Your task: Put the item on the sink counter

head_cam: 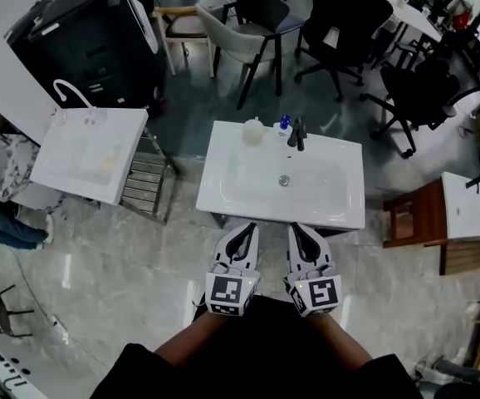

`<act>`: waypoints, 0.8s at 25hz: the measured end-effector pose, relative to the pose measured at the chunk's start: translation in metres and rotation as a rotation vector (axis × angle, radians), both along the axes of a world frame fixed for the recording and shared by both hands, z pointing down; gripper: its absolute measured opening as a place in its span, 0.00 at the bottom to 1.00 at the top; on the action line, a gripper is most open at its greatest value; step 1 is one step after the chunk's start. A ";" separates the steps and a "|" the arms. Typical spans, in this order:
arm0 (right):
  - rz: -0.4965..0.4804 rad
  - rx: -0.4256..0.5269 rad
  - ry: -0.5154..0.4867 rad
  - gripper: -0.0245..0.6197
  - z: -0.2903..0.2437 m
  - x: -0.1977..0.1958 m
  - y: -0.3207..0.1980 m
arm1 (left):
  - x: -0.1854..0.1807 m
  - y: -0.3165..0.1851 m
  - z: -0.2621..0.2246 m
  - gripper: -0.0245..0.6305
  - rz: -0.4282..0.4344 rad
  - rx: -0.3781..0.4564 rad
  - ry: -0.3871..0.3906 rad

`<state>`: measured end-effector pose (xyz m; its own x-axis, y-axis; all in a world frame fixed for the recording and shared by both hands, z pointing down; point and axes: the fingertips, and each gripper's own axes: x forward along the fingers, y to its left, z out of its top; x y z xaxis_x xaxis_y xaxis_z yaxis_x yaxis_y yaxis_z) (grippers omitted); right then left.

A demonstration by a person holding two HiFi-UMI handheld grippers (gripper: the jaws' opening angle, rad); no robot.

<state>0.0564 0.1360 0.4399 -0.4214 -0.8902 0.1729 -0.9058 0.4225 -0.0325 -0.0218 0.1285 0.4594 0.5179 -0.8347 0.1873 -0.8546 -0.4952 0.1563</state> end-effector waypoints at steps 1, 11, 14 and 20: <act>0.000 -0.001 0.000 0.09 0.000 0.009 0.015 | 0.007 0.015 0.002 0.06 -0.011 -0.004 -0.003; 0.042 -0.037 0.001 0.09 0.017 0.088 0.143 | 0.088 0.142 0.005 0.06 0.028 0.025 -0.046; 0.047 -0.018 0.007 0.09 0.015 0.108 0.164 | 0.108 0.165 0.000 0.06 0.047 0.058 -0.061; 0.070 -0.027 -0.016 0.09 0.022 0.126 0.188 | 0.116 0.191 0.004 0.06 0.031 0.069 -0.061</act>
<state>0.1819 0.3245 0.4624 -0.3614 -0.9125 0.1914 -0.9323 0.3572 -0.0575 0.0944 0.3193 0.4631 0.5329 -0.8306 0.1616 -0.8457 -0.5291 0.0692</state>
